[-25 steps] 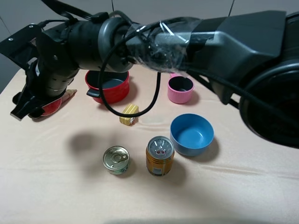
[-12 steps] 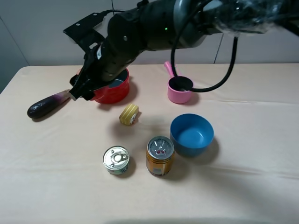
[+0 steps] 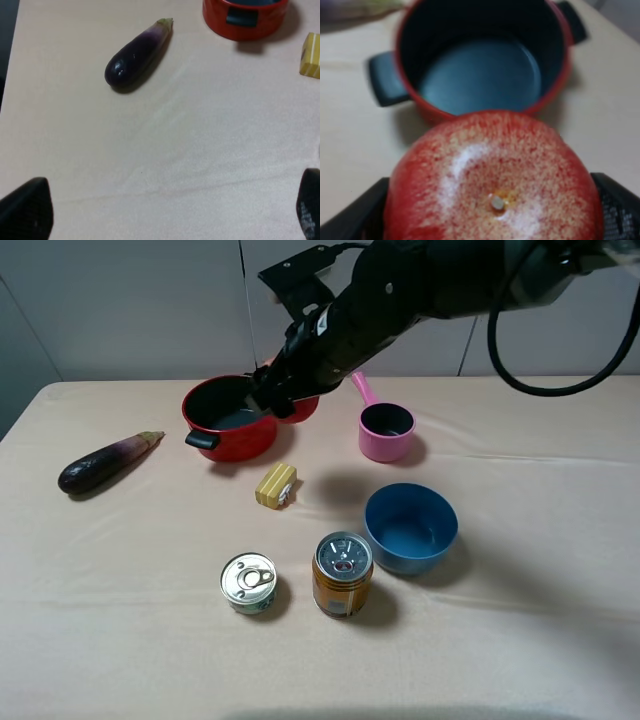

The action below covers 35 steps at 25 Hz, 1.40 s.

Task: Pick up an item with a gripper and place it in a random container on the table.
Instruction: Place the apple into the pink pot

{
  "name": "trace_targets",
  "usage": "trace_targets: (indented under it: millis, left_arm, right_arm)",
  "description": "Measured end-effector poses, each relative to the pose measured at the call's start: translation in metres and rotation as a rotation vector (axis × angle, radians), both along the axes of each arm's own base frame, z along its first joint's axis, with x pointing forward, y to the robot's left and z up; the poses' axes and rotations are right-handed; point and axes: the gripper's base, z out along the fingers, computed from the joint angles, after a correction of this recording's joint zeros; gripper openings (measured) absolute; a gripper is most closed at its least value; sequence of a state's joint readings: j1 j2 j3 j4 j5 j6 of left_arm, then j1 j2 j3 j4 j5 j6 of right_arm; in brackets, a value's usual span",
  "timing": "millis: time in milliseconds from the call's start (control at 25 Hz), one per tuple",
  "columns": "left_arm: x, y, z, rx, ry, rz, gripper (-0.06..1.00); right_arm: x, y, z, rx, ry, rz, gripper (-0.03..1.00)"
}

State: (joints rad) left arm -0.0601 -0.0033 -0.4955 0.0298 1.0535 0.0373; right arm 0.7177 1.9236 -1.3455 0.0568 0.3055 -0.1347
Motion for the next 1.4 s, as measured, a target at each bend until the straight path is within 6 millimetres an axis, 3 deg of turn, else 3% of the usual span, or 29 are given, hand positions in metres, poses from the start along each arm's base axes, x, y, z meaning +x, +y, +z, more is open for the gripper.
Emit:
trace_targets:
  millis: [560, 880, 1400]
  left_arm:
    - [0.000, 0.000, 0.000, 0.000, 0.000, 0.000, 0.99]
    - [0.000, 0.000, 0.000, 0.000, 0.000, 0.000, 0.99]
    - [0.000, 0.000, 0.000, 0.000, 0.000, 0.000, 0.99]
  right_arm:
    - [0.049, -0.077, -0.004, -0.006, 0.009, -0.215, 0.55]
    - [0.052, -0.111, -0.028, -0.007, 0.013, -0.297, 0.55]
    - [0.045, -0.121, -0.062, -0.003, -0.004, -0.320, 0.55]
